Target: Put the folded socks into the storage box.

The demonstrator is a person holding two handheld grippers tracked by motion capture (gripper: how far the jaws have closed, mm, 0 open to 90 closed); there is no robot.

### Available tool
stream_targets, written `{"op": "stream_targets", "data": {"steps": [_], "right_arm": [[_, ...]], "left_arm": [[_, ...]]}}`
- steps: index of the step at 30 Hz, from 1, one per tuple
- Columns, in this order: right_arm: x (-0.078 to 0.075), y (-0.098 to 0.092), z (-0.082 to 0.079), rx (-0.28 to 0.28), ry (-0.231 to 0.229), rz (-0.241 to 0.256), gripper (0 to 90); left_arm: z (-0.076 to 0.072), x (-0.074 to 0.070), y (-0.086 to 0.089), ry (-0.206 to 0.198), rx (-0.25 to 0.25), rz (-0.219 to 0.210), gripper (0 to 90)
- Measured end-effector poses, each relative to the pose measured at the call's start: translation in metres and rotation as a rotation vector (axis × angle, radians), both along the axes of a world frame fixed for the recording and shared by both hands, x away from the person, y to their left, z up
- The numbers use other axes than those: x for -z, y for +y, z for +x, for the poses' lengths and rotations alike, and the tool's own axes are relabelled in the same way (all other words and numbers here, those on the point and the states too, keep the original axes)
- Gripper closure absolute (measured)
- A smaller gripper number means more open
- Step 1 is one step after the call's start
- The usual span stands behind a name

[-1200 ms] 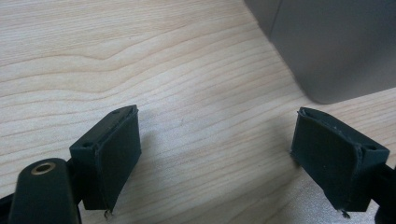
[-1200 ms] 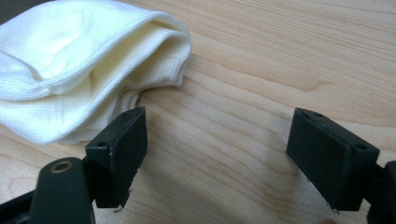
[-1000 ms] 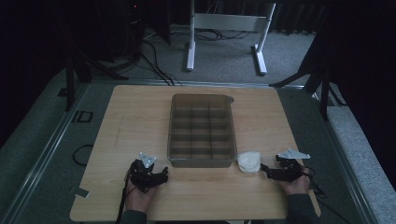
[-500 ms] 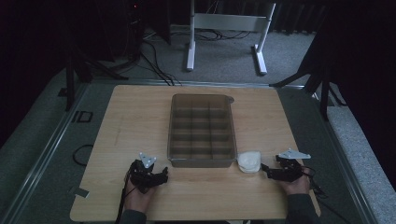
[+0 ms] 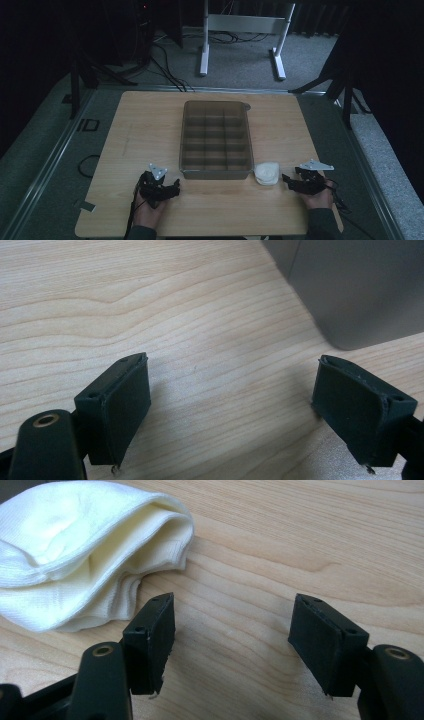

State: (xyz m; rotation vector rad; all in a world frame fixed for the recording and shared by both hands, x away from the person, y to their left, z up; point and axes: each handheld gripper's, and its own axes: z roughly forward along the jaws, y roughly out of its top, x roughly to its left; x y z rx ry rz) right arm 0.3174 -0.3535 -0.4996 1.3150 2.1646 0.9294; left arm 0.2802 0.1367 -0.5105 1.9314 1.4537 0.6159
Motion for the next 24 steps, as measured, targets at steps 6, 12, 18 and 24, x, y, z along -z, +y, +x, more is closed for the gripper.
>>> {"op": "stream_targets", "data": {"steps": [6, 12, 18, 24], "right_arm": [[-0.003, 0.001, -0.001, -0.003, -0.008, 0.013, 34.7], [-0.014, -0.003, -0.001, -0.001, -0.033, 0.041, 34.7], [-0.025, -0.004, -0.003, -0.014, -0.05, 0.073, 34.7], [-0.036, -0.004, -0.005, -0.027, -0.073, 0.072, 34.7]], "left_arm": [[0.0, 0.0, 0.0, 0.0, 0.0, 0.0, 15.7], [0.0, 0.0, 0.0, 0.0, 0.0, 0.0, 15.7], [0.0, 0.0, 0.0, -0.001, 0.0, 0.0, 15.7], [0.0, 0.0, 0.0, -0.001, 0.001, 0.0, 15.6]]}}
